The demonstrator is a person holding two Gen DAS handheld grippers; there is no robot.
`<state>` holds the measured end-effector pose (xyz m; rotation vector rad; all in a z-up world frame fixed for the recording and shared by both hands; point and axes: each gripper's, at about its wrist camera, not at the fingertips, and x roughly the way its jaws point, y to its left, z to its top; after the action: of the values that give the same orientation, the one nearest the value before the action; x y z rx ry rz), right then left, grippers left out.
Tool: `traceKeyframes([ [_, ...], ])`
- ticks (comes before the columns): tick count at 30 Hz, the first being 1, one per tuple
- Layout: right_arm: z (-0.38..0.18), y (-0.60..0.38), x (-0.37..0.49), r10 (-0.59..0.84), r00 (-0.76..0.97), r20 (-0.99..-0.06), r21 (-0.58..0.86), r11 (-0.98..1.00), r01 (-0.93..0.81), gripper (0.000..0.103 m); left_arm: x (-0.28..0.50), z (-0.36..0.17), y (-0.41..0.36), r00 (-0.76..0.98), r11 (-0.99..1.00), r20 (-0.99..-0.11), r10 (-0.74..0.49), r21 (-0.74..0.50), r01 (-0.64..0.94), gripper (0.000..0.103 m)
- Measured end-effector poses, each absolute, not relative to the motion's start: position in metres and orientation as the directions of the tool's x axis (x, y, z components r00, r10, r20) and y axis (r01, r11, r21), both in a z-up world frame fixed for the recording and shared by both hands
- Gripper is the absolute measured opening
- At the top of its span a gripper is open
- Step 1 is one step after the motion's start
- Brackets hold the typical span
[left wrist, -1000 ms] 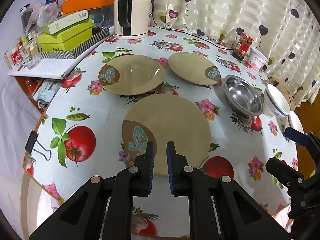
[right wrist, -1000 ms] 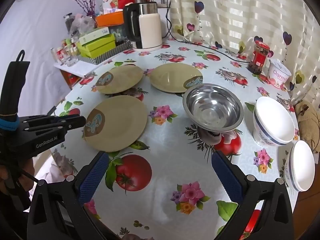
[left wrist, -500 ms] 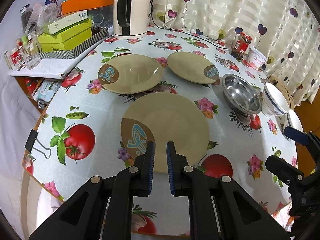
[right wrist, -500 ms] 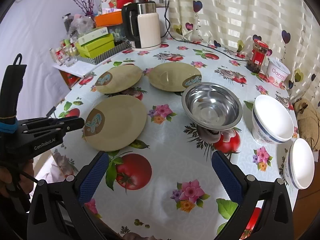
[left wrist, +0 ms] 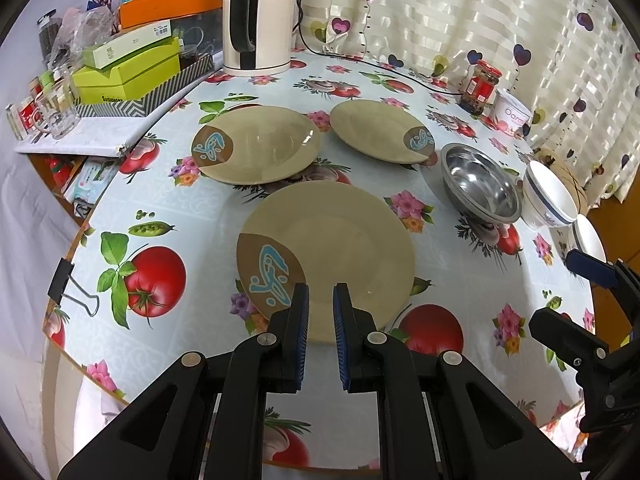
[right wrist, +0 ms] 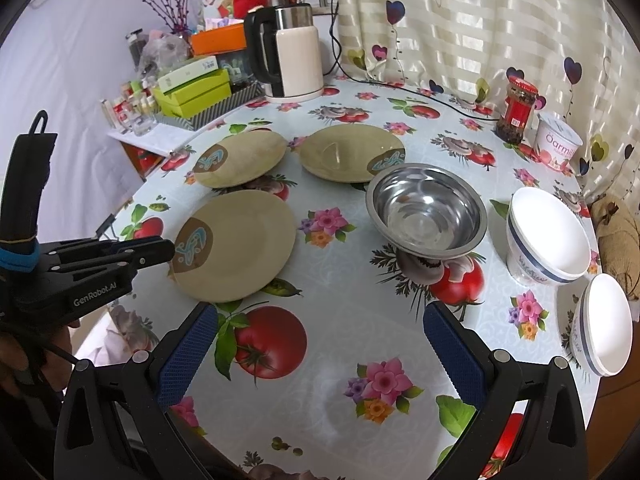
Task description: Organize plates and bowls
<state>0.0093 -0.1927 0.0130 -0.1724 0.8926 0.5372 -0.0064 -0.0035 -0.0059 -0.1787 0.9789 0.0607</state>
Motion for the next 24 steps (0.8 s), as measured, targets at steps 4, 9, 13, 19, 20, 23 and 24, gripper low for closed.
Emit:
traceKeyframes([
  [4, 0.0130, -0.1915, 0.0087, 0.373, 0.505, -0.778, 0.077, 0.855, -0.513, 0.103, -0.0063, -0.0057, -0.0035, 0.557, 0.983, -0.830, -0.029, -0.124, -0.133, 0.013],
  [9, 0.0128, -0.1916, 0.0075, 0.375, 0.502, -0.779, 0.080, 0.854, -0.514, 0.103, -0.0071, -0.0054, -0.0036, 0.555, 0.983, -0.832, -0.028, -0.123, -0.135, 0.013],
  [13, 0.0127, -0.1922, 0.0090, 0.375, 0.502, -0.779, 0.081, 0.854, -0.514, 0.103, -0.0075, -0.0055, -0.0032, 0.554, 0.983, -0.832, -0.030, -0.123, -0.133, 0.013],
  [19, 0.0119, -0.1898, 0.0062, 0.372, 0.500, -0.782, 0.079, 0.855, -0.513, 0.103, -0.0086, -0.0055, -0.0038, 0.555, 0.985, -0.831, -0.023, -0.114, -0.131, 0.013],
  [20, 0.0117, -0.1894, 0.0055, 0.372, 0.500, -0.782, 0.079, 0.855, -0.513, 0.103, -0.0088, -0.0055, -0.0038, 0.556, 0.985, -0.831, -0.022, -0.114, -0.131, 0.013],
  [23, 0.0116, -0.1898, 0.0057, 0.374, 0.501, -0.781, 0.081, 0.855, -0.512, 0.103, -0.0084, -0.0054, -0.0038, 0.555, 0.985, -0.832, -0.023, -0.114, -0.131, 0.013],
  [24, 0.0116, -0.1899, 0.0058, 0.374, 0.500, -0.781, 0.081, 0.855, -0.512, 0.103, -0.0085, -0.0054, -0.0037, 0.554, 0.985, -0.832, -0.022, -0.113, -0.131, 0.013],
])
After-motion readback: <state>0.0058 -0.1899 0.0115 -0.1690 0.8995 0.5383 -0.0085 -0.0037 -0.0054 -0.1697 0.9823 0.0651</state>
